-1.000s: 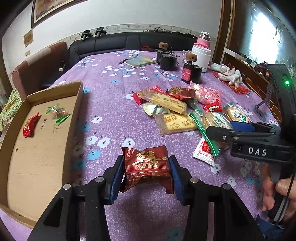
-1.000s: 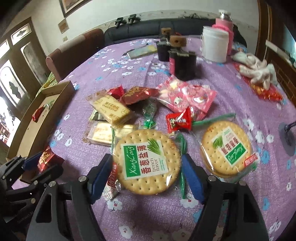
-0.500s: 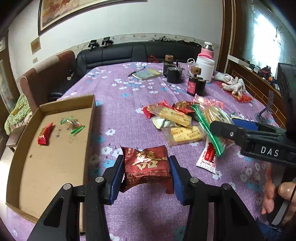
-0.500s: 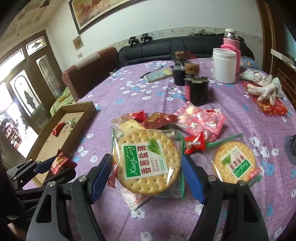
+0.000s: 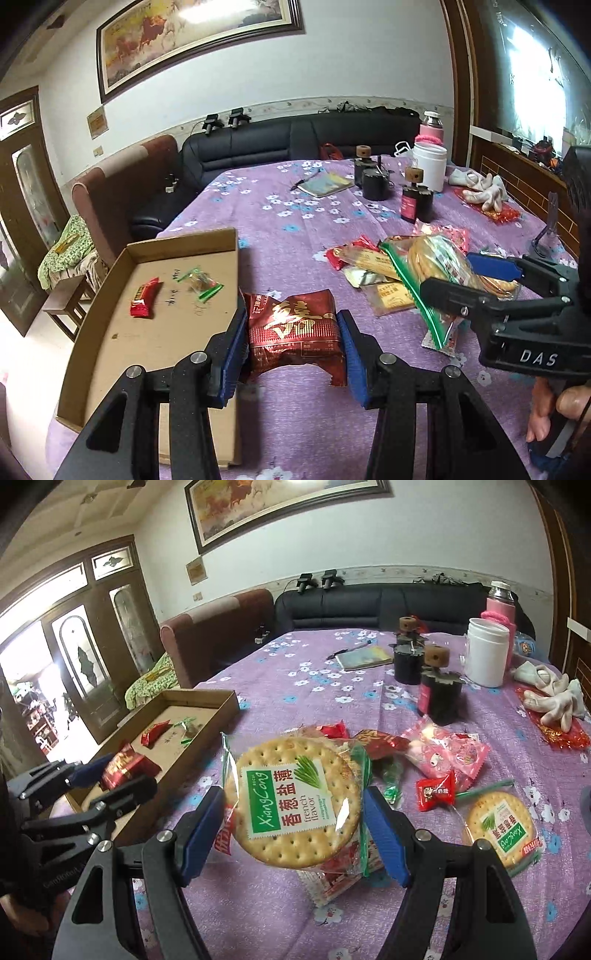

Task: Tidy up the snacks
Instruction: 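Grasp the brown wrapped pastry with the left tool while the right tool grasps the round cracker bag, then carry the pastry and cracker bag over the box and release them inside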

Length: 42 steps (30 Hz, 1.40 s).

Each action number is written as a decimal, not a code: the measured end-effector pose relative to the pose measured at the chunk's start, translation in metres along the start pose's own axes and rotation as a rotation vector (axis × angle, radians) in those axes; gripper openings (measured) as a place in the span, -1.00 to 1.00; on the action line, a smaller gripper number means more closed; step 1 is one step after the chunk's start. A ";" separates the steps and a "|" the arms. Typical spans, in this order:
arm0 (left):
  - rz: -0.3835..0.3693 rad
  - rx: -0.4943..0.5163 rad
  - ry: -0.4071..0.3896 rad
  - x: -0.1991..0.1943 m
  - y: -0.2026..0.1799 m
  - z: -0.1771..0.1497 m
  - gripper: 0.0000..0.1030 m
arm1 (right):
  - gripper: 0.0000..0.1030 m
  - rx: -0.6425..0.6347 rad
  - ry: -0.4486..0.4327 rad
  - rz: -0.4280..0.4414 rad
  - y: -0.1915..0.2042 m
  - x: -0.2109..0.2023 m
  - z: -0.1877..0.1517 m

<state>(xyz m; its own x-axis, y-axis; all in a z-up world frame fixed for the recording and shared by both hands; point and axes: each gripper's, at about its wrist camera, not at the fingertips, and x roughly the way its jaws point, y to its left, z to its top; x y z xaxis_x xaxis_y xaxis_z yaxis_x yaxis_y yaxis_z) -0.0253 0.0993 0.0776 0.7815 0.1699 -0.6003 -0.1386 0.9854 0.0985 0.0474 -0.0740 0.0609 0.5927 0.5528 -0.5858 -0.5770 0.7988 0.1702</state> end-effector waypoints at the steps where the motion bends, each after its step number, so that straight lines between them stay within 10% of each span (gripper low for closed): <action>1: 0.002 -0.004 -0.001 -0.001 0.003 0.000 -0.01 | 0.46 -0.003 0.002 0.002 0.002 0.001 -0.001; 42: 0.114 -0.182 0.015 -0.005 0.113 -0.023 -0.01 | 0.47 -0.198 0.080 0.148 0.141 0.023 0.020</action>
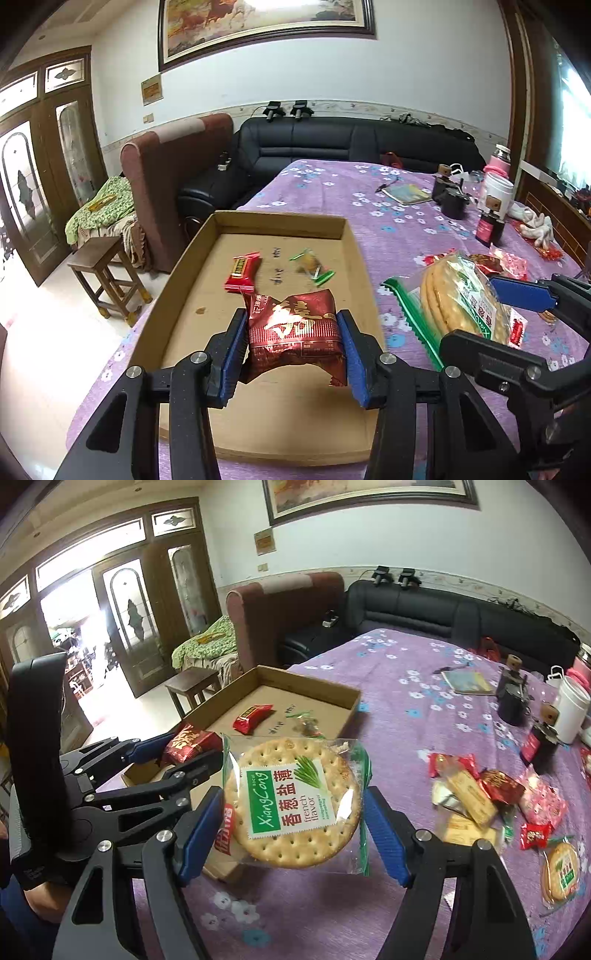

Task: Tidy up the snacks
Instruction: 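Carry the pastry and cracker bag over the box and release them inside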

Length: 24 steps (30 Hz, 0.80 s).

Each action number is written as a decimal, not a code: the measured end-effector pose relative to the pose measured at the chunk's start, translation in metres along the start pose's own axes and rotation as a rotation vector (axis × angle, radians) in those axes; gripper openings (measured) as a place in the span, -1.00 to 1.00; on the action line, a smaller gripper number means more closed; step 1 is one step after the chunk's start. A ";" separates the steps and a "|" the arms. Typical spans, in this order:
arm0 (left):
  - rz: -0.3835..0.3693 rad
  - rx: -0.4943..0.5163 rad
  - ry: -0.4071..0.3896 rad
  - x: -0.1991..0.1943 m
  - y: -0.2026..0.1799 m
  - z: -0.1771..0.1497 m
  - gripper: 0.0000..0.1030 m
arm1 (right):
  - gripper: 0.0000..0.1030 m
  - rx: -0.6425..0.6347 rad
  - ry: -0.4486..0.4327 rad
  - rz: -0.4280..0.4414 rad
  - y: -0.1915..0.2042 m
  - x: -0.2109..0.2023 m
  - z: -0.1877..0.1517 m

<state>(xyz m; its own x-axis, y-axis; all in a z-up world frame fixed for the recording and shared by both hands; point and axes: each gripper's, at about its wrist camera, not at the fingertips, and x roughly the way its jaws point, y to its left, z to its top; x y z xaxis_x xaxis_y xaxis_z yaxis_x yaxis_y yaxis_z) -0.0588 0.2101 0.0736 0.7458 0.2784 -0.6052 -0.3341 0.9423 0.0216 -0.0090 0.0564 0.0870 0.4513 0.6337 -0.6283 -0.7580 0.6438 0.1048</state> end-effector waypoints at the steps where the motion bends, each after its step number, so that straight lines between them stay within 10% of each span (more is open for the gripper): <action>1: 0.005 -0.004 0.001 0.001 0.003 0.000 -0.01 | 0.47 -0.006 0.002 0.002 0.003 0.002 0.001; 24: 0.118 -0.084 0.093 0.037 0.066 -0.018 -0.01 | 0.47 -0.117 0.104 -0.003 0.051 0.066 0.001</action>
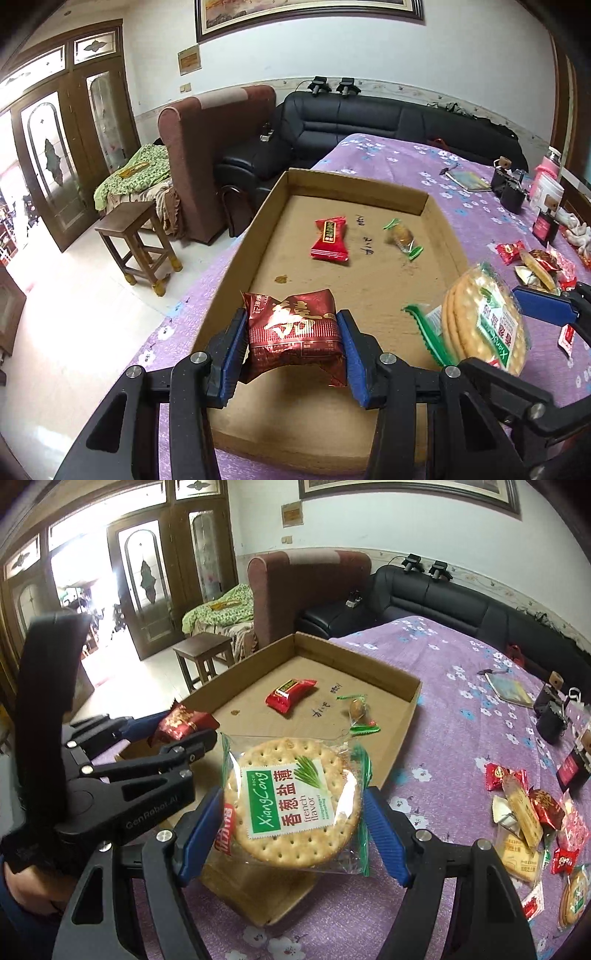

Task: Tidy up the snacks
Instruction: 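Carry the pastry and cracker bag over the box and release them inside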

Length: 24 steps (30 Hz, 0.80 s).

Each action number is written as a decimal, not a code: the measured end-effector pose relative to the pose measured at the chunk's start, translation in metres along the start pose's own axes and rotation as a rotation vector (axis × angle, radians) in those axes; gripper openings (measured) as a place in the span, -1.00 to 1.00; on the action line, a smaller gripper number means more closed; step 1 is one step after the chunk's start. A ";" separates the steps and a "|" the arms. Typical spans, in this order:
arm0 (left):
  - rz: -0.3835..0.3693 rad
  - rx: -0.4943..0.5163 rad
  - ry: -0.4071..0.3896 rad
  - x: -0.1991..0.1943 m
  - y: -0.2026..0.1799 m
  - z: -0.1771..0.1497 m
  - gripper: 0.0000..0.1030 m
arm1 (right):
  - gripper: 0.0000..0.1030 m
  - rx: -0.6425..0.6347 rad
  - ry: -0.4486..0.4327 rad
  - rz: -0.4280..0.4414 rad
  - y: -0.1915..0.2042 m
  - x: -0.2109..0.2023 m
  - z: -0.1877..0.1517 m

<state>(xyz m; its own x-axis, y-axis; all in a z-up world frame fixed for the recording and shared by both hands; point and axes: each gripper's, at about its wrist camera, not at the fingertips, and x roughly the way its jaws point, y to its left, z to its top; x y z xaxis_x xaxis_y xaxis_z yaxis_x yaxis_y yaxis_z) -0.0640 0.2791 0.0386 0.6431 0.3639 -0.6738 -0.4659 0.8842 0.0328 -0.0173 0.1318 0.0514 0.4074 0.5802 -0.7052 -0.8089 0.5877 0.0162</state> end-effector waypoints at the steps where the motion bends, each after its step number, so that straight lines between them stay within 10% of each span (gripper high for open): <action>1: 0.000 -0.001 0.002 0.001 0.001 0.000 0.00 | 0.47 -0.007 0.003 -0.004 0.001 0.003 0.000; 24: 0.018 0.009 0.015 0.011 0.004 -0.002 0.04 | 0.49 -0.064 0.013 -0.060 0.014 0.015 -0.004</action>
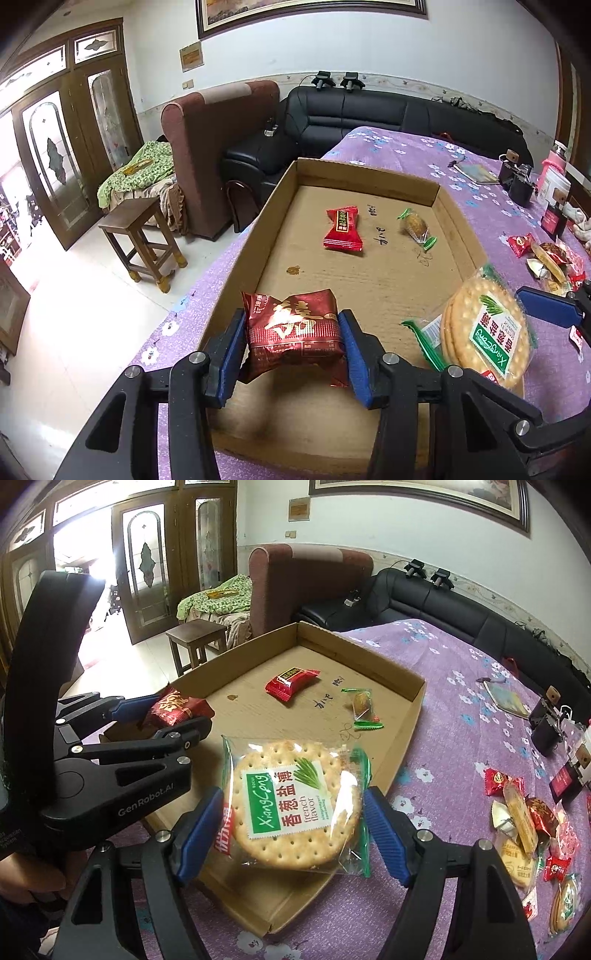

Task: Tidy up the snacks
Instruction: 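Carry the pastry and cracker bag over the box and release them inside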

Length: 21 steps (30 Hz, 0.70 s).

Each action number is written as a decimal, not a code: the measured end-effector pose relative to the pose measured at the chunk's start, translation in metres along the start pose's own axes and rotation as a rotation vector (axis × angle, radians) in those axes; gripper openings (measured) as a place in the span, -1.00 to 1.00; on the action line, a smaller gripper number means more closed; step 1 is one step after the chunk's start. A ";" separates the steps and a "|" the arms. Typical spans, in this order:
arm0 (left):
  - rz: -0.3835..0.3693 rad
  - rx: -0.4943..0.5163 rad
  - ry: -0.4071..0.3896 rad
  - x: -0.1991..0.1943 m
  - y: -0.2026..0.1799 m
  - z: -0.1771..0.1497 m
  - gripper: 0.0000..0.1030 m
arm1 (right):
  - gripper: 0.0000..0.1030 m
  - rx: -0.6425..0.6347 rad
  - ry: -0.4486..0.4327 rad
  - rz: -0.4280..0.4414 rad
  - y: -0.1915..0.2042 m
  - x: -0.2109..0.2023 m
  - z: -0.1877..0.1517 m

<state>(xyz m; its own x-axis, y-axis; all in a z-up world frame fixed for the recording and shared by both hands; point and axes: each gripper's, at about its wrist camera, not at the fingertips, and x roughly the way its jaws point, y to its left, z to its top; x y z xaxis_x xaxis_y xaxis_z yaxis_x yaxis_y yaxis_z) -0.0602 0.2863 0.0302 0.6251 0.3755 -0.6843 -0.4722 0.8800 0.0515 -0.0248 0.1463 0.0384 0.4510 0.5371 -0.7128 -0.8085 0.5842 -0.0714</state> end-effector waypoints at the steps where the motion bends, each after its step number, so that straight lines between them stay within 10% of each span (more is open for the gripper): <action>1: 0.002 -0.001 -0.001 -0.001 0.000 0.000 0.04 | 0.49 -0.002 0.000 -0.001 0.000 0.000 0.000; 21: -0.008 -0.012 -0.034 -0.015 0.003 0.004 0.27 | 0.50 -0.060 -0.068 -0.101 0.013 -0.029 0.001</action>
<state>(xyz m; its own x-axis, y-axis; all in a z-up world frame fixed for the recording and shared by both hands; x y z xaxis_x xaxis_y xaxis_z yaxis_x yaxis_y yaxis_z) -0.0688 0.2844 0.0432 0.6492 0.3785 -0.6598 -0.4749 0.8793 0.0371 -0.0480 0.1391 0.0587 0.5542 0.5187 -0.6510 -0.7779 0.6011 -0.1833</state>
